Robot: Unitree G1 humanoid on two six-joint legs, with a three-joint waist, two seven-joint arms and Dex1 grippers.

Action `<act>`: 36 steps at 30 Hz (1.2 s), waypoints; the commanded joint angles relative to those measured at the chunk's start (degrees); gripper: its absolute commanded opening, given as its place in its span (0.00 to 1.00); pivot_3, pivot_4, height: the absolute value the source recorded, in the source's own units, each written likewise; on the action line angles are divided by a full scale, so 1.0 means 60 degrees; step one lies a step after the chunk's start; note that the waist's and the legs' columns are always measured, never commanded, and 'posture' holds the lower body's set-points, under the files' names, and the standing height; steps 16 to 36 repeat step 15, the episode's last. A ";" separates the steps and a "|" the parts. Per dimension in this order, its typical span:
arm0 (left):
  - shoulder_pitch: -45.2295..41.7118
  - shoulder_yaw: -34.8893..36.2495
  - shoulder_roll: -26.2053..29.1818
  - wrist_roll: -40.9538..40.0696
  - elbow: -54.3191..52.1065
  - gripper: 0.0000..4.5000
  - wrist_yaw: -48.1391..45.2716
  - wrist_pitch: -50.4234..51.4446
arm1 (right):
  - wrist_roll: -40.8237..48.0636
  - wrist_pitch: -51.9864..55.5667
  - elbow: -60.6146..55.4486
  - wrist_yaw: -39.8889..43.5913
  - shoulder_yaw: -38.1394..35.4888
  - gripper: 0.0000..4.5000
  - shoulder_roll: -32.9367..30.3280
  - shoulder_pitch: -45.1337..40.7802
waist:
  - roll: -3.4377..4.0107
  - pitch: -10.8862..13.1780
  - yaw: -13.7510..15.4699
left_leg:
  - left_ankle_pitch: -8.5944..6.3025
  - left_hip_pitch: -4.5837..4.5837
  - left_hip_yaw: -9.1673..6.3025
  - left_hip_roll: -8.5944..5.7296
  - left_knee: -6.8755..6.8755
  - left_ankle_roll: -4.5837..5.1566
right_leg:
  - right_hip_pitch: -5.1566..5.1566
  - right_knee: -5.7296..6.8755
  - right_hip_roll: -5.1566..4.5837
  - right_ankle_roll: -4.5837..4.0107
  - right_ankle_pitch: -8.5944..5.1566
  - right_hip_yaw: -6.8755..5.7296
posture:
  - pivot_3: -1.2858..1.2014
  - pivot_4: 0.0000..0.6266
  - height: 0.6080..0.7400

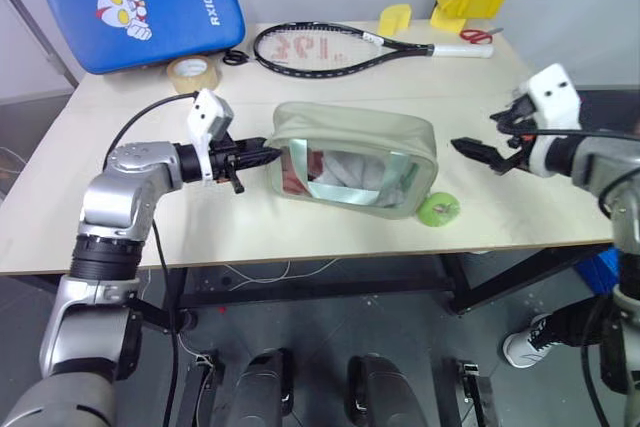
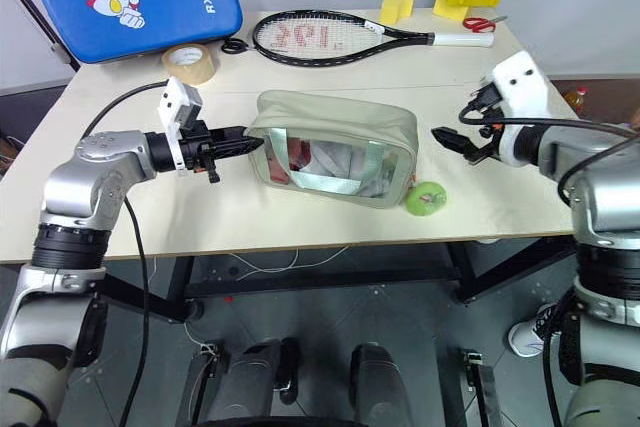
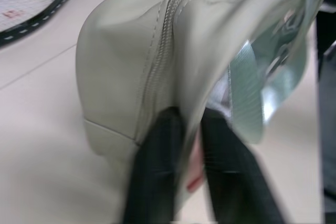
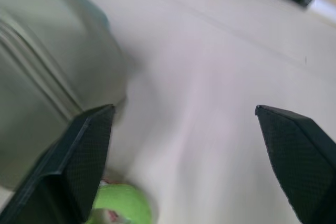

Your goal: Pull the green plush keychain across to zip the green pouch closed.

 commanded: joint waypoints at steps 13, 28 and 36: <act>0.0400 0.0394 0.2661 -0.0640 -0.0011 0.99 -0.3162 -0.0540 | 0.2083 -0.0726 -0.1854 0.2165 -0.1337 1.00 -0.1025 0.1665 | 0.0001 0.0000 0.0020 | -0.0002 -0.0001 0.0000 0.0003 -0.0020 0.0001 | -0.0006 -0.0019 -0.0003 -0.0004 -0.0002 0.0001 | 0.52 0.24 1.00; 0.0355 0.0427 0.2605 -0.0668 0.0134 0.99 -0.3091 -0.0549 | 0.2102 -0.0821 -0.1933 0.2235 -0.1335 1.00 -0.1202 0.1978 | 0.0001 0.0000 0.0025 | -0.0002 -0.0001 0.0000 0.0003 -0.0010 0.0001 | 0.0001 -0.0023 -0.0007 -0.0013 -0.0006 0.0000 | 0.52 0.24 1.00; 0.0355 0.0427 0.2605 -0.0668 0.0134 0.99 -0.3091 -0.0549 | 0.2102 -0.0821 -0.1933 0.2235 -0.1335 1.00 -0.1202 0.1978 | 0.0001 0.0000 0.0025 | -0.0002 -0.0001 0.0000 0.0003 -0.0010 0.0001 | 0.0001 -0.0023 -0.0007 -0.0013 -0.0006 0.0000 | 0.52 0.24 1.00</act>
